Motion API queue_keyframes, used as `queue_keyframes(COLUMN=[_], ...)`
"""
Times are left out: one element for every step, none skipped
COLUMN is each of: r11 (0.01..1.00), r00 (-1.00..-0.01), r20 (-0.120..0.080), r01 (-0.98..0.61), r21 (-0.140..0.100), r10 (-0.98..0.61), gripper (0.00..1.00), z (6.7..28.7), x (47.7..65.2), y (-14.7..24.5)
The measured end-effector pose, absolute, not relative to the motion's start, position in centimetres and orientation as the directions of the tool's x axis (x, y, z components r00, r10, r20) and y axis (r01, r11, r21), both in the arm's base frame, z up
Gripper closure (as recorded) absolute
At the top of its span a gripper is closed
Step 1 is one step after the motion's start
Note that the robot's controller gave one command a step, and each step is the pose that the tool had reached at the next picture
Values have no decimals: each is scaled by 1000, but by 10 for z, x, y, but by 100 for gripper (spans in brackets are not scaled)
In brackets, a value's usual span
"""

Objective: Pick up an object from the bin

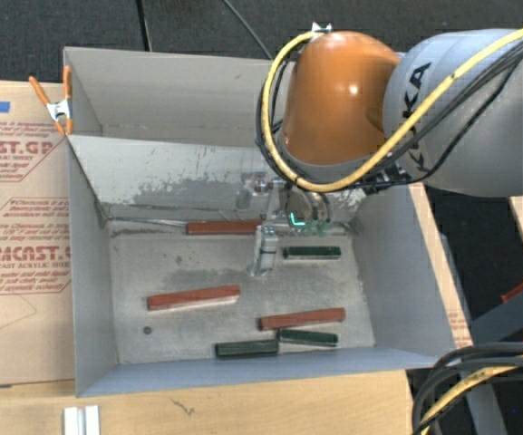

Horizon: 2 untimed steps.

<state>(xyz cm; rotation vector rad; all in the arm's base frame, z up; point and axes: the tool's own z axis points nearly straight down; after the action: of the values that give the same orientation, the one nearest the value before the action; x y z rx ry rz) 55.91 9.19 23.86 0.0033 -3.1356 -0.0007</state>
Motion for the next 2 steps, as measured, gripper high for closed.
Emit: queue_keyframes(r11=[1000,998], r00=[-1000,-998], r20=[-2,-7], r01=[-1,-59], r21=[1,1], r10=[-1,-59], gripper=[0,0], z=[243,179], x=[561,557], y=[91,116])
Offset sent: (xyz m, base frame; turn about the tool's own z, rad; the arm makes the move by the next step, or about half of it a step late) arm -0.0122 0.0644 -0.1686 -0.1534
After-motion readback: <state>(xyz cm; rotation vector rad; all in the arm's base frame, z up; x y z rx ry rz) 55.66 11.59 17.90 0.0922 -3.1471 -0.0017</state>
